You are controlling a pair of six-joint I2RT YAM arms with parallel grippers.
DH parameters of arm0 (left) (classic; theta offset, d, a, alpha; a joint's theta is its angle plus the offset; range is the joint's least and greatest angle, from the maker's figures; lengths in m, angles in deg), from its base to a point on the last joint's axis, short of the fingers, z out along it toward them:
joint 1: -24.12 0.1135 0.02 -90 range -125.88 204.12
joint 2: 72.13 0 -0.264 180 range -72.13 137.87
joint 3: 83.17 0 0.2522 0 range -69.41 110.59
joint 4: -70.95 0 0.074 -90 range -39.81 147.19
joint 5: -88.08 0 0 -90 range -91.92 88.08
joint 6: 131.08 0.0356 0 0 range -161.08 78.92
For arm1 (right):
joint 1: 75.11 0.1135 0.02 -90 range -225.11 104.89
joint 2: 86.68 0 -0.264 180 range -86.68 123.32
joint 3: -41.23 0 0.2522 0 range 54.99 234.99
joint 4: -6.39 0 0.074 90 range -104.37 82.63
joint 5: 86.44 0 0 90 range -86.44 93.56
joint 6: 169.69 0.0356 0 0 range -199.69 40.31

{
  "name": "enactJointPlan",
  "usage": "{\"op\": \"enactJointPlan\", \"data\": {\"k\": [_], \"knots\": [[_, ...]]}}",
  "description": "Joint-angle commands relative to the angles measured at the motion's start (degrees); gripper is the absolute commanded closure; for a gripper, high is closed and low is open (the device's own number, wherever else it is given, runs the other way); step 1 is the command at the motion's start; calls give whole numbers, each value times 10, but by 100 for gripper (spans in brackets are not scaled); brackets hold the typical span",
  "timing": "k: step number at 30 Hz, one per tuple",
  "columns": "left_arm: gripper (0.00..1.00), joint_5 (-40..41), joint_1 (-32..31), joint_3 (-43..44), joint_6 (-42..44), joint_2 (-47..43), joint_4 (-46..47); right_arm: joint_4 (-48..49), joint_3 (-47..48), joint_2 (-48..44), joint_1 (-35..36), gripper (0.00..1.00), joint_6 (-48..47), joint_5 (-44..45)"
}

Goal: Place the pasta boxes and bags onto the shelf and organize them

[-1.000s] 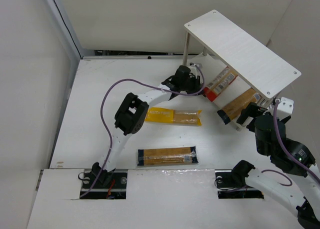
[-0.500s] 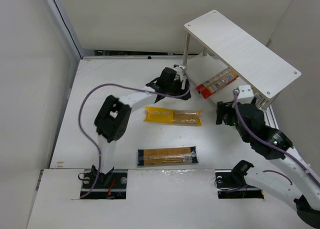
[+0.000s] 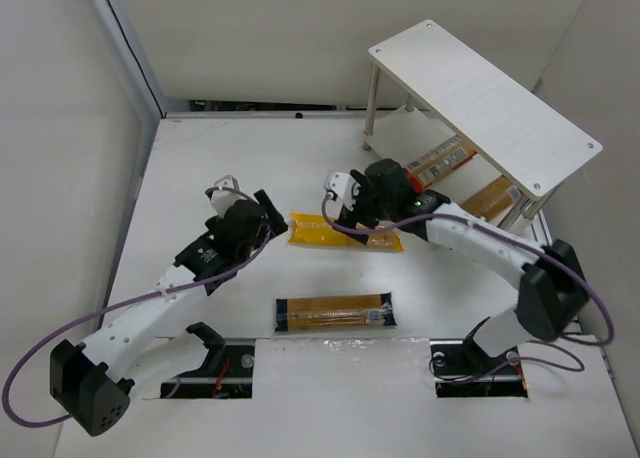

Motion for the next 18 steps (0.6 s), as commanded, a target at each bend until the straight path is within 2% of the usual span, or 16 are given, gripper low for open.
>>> {"op": "enactJointPlan", "data": {"k": [1, 3, 7, 12, 18], "knots": [[0, 53, -19, -18, -82, -42, -107, -24, 93, 86, -4, 0, -147, -103], [0, 38, -19, -25, -82, -70, -90, -47, 144, 158, -10, 0, -153, -103], [0, 33, -19, -37, -71, -96, -84, -80, 192, 241, -10, 0, -164, -76], [0, 26, -19, -47, -71, -104, -79, -102, 193, 282, -17, 0, -143, -119], [0, 20, -19, -47, -61, -104, -68, -89, 140, 282, -17, 0, -90, -107]]}}
